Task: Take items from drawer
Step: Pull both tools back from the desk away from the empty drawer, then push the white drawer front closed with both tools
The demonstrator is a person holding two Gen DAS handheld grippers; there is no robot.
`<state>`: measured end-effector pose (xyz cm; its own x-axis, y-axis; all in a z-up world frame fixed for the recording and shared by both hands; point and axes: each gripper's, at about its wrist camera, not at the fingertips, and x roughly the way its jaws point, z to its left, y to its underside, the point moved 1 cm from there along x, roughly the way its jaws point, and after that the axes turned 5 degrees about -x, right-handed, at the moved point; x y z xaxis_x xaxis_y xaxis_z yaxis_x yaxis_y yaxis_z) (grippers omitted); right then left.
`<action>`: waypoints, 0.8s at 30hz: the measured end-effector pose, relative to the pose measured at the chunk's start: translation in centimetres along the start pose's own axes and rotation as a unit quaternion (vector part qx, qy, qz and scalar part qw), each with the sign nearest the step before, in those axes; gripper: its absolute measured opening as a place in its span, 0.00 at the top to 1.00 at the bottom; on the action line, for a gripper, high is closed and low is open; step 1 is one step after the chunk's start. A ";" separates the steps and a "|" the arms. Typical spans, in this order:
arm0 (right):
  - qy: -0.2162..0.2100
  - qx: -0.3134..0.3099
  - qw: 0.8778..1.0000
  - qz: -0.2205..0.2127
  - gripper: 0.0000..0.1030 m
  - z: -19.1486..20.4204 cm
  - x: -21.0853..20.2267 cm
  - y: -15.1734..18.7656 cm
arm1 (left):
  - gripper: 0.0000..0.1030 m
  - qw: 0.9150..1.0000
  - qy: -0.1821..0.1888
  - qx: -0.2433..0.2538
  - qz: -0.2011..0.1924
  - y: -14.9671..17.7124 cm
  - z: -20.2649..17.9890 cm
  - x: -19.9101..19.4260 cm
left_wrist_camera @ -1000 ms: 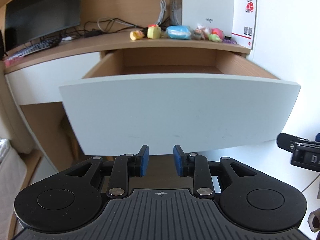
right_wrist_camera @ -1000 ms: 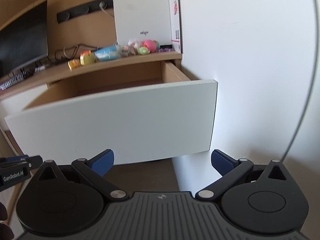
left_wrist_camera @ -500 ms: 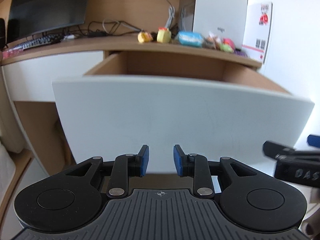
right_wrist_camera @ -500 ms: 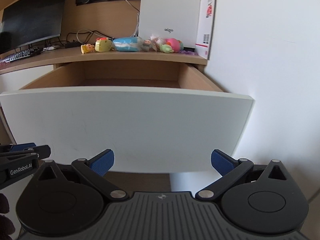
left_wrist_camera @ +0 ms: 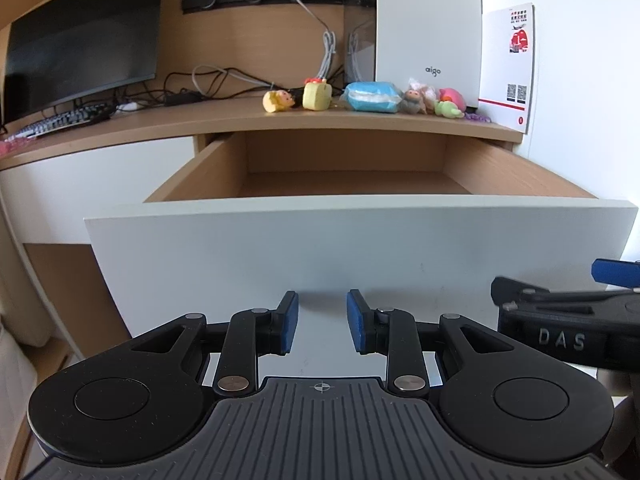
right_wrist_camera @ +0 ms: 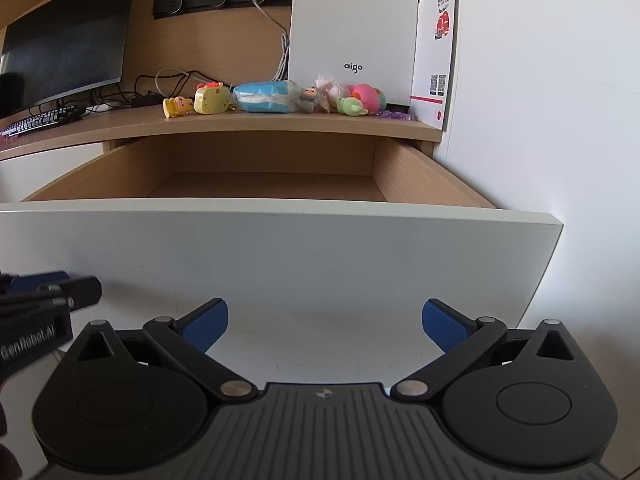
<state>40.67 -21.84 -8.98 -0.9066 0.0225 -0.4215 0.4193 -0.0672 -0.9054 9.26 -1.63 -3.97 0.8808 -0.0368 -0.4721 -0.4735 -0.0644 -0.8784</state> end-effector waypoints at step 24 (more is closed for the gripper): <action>0.052 0.017 0.998 0.016 0.00 0.2 7.1 -3.6 | 0.71 1.000 0.014 -0.008 -0.007 -3.6 1.1 6.5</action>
<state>32.67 -21.59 -8.67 -0.8820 0.1232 -0.4548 0.4443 -0.1037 -0.8898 16.66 -0.57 -3.99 0.8870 -0.0630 -0.4575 -0.4614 -0.0811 -0.8835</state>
